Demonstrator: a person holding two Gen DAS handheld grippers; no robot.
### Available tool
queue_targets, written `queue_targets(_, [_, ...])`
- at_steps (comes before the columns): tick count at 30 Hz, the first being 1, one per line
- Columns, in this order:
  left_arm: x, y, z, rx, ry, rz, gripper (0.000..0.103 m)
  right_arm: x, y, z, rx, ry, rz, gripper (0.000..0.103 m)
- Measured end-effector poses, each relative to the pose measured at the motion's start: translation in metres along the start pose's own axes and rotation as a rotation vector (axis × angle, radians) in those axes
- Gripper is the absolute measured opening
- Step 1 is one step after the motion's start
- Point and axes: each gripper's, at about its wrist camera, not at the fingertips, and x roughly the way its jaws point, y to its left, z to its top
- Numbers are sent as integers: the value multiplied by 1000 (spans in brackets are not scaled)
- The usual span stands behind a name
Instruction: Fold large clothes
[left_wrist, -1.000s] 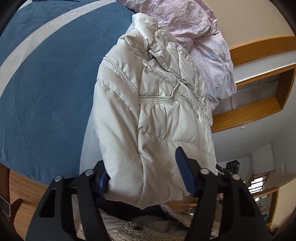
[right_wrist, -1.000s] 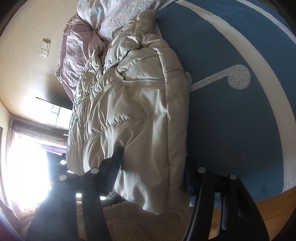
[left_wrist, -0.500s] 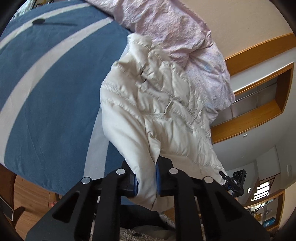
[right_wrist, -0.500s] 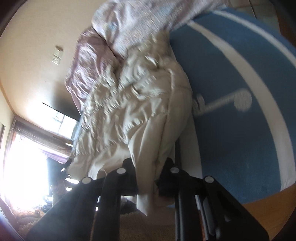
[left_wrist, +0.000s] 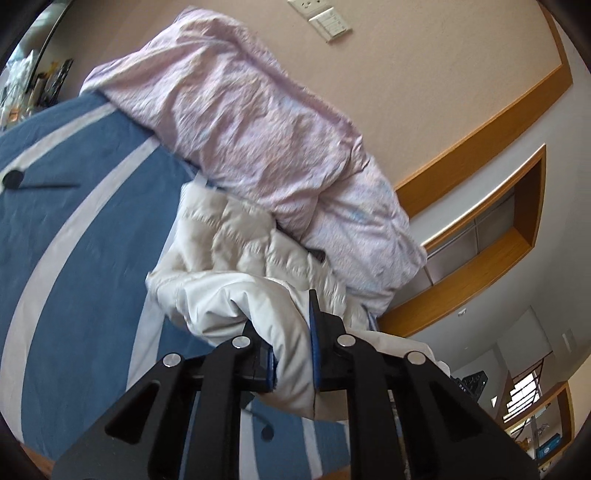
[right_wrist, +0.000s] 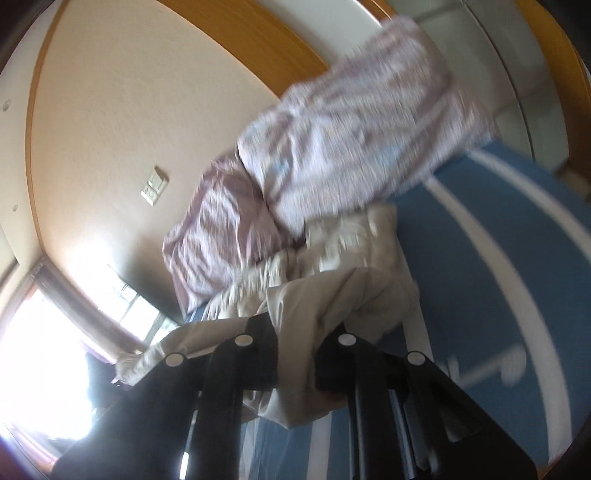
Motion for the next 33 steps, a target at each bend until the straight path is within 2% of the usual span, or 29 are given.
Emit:
queue_targets(9, [51, -13, 67, -13, -70, 25, 13, 71, 27, 66, 4, -85, -36, 14])
queue_targets(15, [99, 1, 93, -39, -82, 74, 13, 140, 21, 96, 26, -101, -150, 16])
queue_targets(21, [155, 33, 107, -105, -82, 155, 15, 211, -1, 103, 34, -58, -329, 18])
queue_targets(24, [175, 45, 109, -113, -74, 195, 17, 238, -13, 104, 47, -31, -385, 19])
queue_targets(31, [196, 61, 109, -112, -69, 226, 19, 270, -27, 100, 51, -1, -468, 24])
queue_targets(33, [199, 62, 110, -112, -67, 228, 24, 273, -29, 100, 62, 11, -473, 33])
